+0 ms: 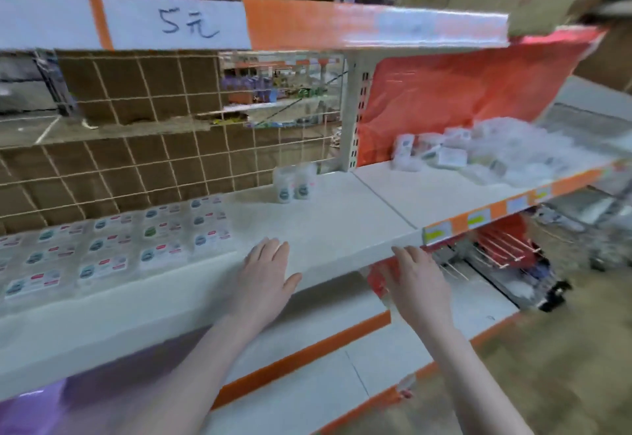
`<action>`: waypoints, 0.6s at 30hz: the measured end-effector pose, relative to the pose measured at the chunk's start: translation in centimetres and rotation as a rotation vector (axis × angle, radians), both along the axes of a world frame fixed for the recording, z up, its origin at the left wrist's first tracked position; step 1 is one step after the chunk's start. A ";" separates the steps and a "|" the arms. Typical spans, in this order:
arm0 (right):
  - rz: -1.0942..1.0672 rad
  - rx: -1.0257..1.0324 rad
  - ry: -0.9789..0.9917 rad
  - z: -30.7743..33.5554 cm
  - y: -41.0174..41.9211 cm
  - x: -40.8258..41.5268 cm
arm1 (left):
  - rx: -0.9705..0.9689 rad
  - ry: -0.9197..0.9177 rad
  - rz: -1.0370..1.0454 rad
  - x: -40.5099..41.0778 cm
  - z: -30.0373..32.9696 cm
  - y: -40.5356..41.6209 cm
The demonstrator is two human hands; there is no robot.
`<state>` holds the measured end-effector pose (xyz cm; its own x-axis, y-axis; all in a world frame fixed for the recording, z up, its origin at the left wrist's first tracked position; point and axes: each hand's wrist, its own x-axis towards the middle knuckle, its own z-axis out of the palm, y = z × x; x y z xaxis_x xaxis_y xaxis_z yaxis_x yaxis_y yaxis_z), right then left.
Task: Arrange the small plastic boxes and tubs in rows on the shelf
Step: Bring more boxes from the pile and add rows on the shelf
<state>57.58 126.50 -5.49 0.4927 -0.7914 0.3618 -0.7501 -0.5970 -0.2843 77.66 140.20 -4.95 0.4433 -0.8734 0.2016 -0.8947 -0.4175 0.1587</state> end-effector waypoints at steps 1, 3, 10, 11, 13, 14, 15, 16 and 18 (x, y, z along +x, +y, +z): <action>-0.010 -0.007 0.008 0.2 -1.0 -1.4 | 0.001 0.000 -0.026 -1.2 0.1 -1.8; -0.025 -0.024 0.004 0.4 -2.9 -3.8 | -0.002 -0.005 -0.071 -3.5 0.4 -5.2; -0.118 -0.013 -0.033 0.3 -9.9 -8.9 | -0.043 0.010 -0.188 -8.4 1.2 -16.0; -0.129 -0.006 -0.034 0.2 -11.0 -9.3 | -0.046 0.010 -0.202 -8.8 1.2 -17.5; -0.156 0.006 -0.037 -0.2 -13.4 -10.1 | -0.061 0.019 -0.221 -9.4 0.9 -20.6; -0.167 0.005 -0.041 -0.4 -14.8 -10.5 | -0.068 0.025 -0.232 -9.7 0.7 -22.3; -0.180 -0.002 -0.043 -0.5 -16.3 -10.7 | -0.072 0.034 -0.241 -9.8 0.6 -24.0; -0.195 -0.007 -0.039 -0.5 -17.9 -10.9 | -0.073 0.042 -0.249 -10.0 0.4 -25.9; -0.219 0.010 -0.027 -0.6 -21.1 -11.1 | -0.067 0.041 -0.260 -10.1 0.0 -29.7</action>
